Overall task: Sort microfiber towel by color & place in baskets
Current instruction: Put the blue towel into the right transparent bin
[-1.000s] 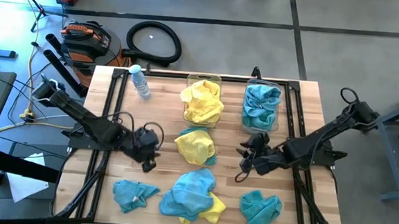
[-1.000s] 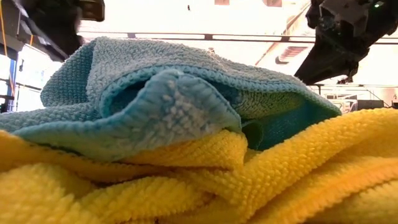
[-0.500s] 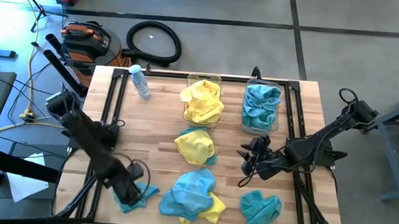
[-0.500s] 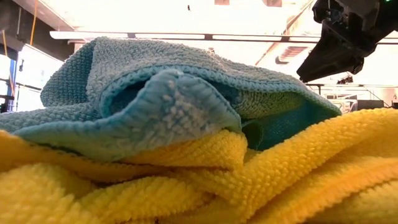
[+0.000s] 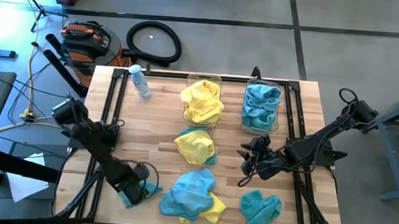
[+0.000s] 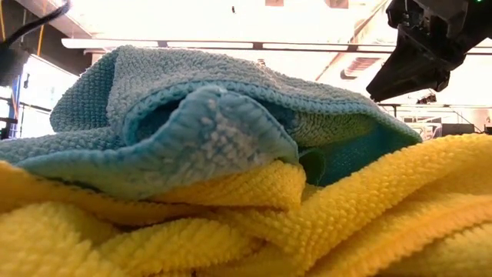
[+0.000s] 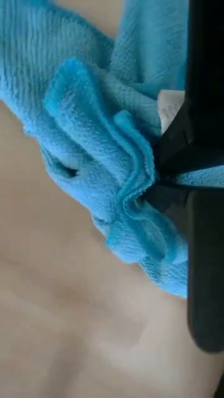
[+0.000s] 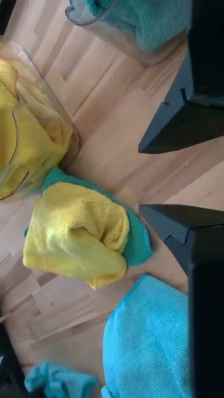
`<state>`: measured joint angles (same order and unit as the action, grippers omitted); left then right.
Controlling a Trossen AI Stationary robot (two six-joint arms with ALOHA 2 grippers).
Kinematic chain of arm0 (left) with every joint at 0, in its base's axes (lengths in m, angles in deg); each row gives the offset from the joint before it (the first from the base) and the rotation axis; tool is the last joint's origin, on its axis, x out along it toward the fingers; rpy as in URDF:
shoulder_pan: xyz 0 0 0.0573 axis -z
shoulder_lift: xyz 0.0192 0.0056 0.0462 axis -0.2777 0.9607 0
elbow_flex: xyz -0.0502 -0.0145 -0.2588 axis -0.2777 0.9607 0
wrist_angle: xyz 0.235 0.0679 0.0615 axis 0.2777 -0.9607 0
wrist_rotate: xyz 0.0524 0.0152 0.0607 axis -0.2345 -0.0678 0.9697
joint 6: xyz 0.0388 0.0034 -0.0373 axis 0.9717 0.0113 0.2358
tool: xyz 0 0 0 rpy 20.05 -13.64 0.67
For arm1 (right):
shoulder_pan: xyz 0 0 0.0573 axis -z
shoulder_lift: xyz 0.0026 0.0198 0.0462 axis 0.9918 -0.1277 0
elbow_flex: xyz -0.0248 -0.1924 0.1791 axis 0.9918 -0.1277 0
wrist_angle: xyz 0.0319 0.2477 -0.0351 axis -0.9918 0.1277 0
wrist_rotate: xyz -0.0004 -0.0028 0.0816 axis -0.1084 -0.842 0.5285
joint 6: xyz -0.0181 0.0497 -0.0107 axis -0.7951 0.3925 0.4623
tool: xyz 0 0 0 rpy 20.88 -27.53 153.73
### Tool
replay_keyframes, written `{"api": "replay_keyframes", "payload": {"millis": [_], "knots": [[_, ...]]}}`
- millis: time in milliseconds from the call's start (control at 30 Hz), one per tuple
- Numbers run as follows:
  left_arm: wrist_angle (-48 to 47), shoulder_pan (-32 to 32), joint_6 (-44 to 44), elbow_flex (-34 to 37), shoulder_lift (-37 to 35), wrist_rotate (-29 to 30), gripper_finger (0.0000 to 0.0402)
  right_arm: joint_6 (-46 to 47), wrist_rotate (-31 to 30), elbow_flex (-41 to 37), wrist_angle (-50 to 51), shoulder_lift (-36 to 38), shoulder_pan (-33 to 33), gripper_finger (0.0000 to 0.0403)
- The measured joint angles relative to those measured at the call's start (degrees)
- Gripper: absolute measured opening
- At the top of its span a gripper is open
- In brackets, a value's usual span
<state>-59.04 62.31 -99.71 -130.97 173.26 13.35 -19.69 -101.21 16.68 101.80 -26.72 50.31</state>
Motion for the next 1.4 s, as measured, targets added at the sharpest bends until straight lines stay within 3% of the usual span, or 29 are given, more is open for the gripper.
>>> {"api": "replay_keyframes", "payload": {"millis": [167, 300, 400, 500, 667, 800, 1000, 1167, 1300, 1400], "knots": [[-1.23, -1.63, 3.77, -1.41, -9.05, 12.12, 0.0003, -3.87, -4.51, 0.00, -0.60, -0.02, 1.03, 0.0138], [-1.39, -4.10, 13.83, -4.64, -15.38, 22.25, 0.0002, -6.26, -9.40, 0.00, -3.62, -0.02, 2.93, 0.0138], [-1.09, -7.34, 22.23, -8.54, -18.15, 28.16, 0.0001, -14.49, -8.10, 0.00, -10.09, -0.02, 4.84, 0.0138], [-0.36, -12.08, 32.65, -13.45, -18.62, 29.08, 0.0001, -27.83, -4.80, 0.00, -19.21, -0.04, 6.33, 0.0138], [4.99, -22.21, 51.32, -20.26, -17.41, 23.21, 0.0001, -47.85, 3.02, 0.02, -36.31, -0.04, 8.41, 0.0138], [9.21, -30.99, 60.03, -23.69, -14.91, 15.17, 0.0000, -56.56, 10.31, 0.02, -44.84, -0.04, 10.63, 0.0139], [12.52, -41.33, 66.36, -31.11, -6.50, 2.09, 0.0000, -59.17, 16.05, 0.05, -46.63, -0.04, 15.01, 0.0149], [11.49, -45.60, 70.84, -41.58, 3.55, -6.57, 0.0000, -60.07, 17.01, 0.90, -46.24, -0.04, 17.53, 0.0202], [12.98, -46.95, 75.70, -51.31, 9.60, -8.37, 0.0000, -59.81, 22.20, 1.08, -45.55, -0.02, 19.35, 0.0246], [12.53, -47.35, 78.75, -56.79, 12.47, -8.62, 0.0000, -59.55, 23.36, 1.09, -42.91, -0.07, 20.09, 0.0257]]}}
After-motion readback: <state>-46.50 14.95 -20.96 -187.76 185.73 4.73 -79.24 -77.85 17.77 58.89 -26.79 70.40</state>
